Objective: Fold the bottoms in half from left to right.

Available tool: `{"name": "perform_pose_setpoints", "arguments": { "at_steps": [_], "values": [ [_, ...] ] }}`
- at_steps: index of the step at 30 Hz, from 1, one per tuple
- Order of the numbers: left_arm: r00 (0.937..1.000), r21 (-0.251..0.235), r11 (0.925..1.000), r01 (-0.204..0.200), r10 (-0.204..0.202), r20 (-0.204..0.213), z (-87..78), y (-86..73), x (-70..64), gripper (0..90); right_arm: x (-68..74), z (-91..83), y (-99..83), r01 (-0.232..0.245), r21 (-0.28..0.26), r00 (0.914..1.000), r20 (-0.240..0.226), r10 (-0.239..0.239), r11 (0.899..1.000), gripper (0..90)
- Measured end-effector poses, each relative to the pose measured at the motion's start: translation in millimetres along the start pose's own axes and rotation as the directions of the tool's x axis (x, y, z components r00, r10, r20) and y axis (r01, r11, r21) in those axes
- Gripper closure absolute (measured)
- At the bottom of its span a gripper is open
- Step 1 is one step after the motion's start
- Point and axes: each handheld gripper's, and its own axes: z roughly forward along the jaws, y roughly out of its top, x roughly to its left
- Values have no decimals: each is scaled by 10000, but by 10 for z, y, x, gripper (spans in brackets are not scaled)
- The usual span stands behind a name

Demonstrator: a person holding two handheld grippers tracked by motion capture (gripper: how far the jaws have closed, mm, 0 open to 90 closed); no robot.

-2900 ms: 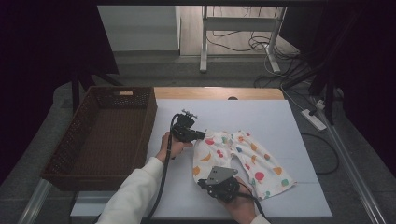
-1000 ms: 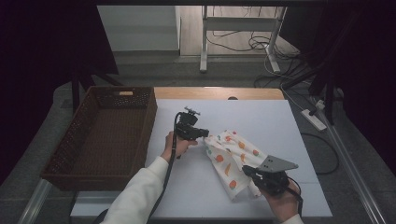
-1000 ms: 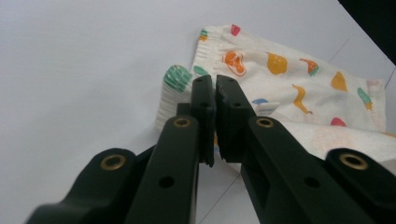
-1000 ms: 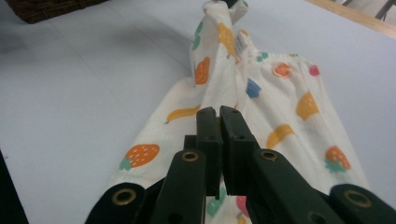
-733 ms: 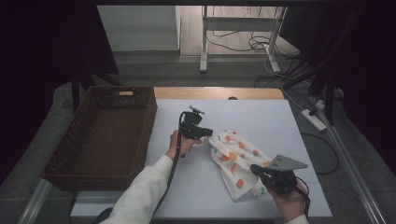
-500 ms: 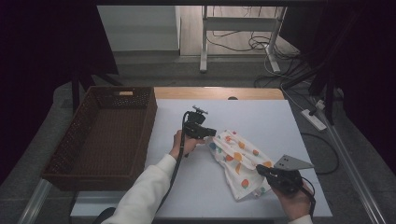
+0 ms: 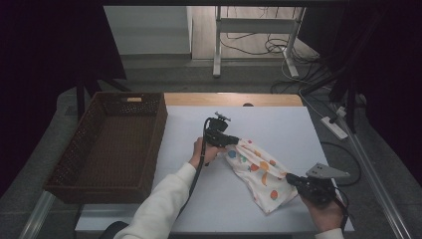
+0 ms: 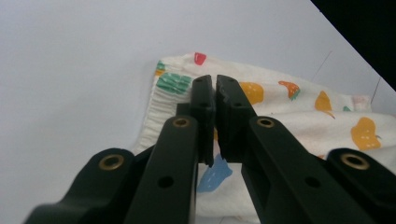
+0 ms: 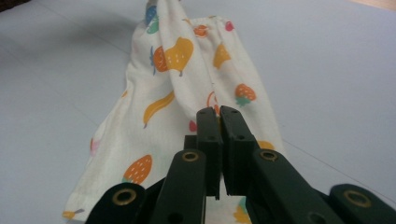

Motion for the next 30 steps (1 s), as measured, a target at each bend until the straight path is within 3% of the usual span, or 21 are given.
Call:
{"name": "perform_pose_setpoints", "arguments": {
  "at_steps": [20, 30],
  "values": [
    [9999, 60, 10000, 10, -10, -150, 366, 98, 47, 848, -291, 181, -82, -634, 764, 9963, 626, 587, 9951, 863],
    [9999, 16, 9999, -129, 129, -86, 423, 135, 11, 842, -360, 165, -114, -953, 875, 9922, 893, 874, 9916, 861]
  ]
}}
